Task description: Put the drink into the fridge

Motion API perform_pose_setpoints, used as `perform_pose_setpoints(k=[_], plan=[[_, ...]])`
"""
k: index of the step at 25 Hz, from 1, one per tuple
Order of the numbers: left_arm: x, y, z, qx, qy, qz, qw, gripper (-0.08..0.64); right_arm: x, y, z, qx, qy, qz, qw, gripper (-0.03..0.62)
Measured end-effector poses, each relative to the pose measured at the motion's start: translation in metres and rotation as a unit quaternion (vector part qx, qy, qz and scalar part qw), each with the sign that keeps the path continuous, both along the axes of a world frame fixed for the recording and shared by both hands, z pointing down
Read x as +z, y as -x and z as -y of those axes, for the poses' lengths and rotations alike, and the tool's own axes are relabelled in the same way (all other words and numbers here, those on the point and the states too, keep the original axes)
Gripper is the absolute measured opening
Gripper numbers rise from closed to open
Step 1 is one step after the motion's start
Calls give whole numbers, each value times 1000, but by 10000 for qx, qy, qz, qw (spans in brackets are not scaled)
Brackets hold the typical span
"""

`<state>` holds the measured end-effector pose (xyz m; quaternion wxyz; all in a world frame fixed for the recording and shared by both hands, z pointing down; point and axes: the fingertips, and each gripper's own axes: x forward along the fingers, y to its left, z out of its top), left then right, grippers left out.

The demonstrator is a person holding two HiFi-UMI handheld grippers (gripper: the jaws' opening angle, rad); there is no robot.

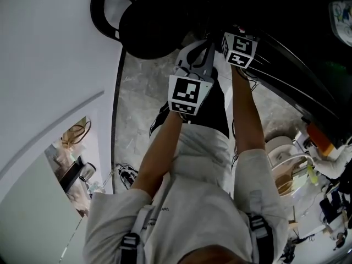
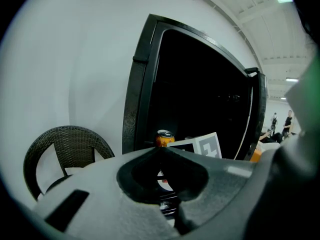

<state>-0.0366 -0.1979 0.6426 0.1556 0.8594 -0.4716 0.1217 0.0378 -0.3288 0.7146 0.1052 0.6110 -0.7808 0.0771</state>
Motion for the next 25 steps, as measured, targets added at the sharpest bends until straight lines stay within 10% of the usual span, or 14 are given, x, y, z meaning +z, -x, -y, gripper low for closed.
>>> perform_pose_setpoints(k=[21,25], plan=[[-96,-3,-78,9,-70,-265,9996,9,-115,-23,-158,355,251,117,9990,331],[-121,0,-95,-17,-163,-282,9995,9,-148,-28,-189,576,90,135,9982,135]])
